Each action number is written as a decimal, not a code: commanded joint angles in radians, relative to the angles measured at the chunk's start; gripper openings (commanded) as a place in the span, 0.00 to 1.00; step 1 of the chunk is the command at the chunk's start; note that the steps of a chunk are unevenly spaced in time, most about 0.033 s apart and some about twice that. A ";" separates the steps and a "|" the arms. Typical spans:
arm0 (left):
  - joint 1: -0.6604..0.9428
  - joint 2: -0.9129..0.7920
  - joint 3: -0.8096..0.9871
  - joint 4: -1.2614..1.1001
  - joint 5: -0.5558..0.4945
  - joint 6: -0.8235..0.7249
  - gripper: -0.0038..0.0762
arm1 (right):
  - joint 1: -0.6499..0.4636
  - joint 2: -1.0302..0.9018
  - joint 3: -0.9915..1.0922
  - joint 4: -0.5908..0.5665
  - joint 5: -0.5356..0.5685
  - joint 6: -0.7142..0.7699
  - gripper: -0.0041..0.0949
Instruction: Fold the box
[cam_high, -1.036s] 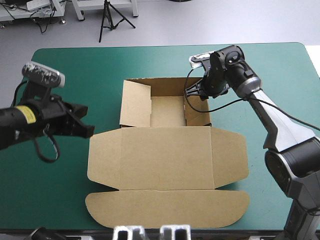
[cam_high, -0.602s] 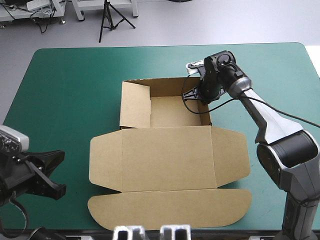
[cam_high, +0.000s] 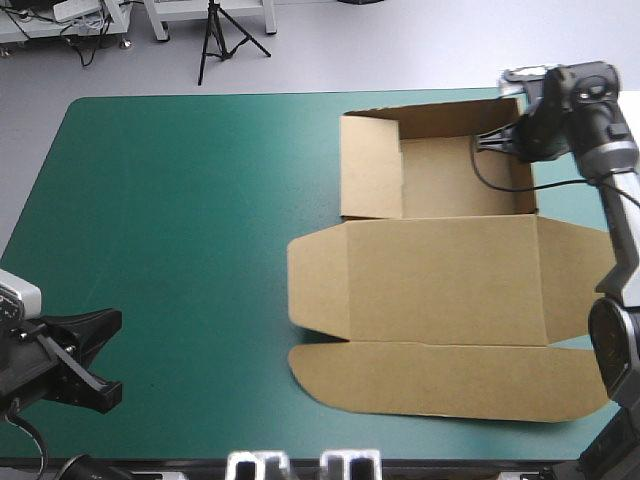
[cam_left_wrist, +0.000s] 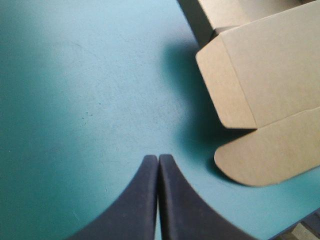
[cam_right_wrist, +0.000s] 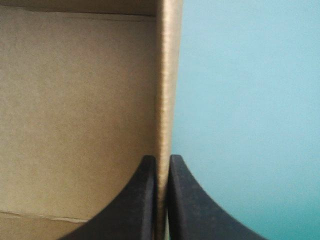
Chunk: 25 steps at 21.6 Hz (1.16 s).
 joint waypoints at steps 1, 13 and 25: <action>-0.003 0.008 -0.020 -0.008 0.036 -0.009 0.04 | -0.155 -0.069 -0.022 0.013 0.008 -0.013 0.02; -0.003 0.008 -0.020 0.009 0.036 -0.006 0.04 | -0.401 0.116 -0.008 0.020 0.006 -0.069 0.25; -0.003 0.008 -0.020 0.129 0.034 0.009 0.04 | -0.401 -0.036 -0.008 0.129 0.006 -0.097 0.42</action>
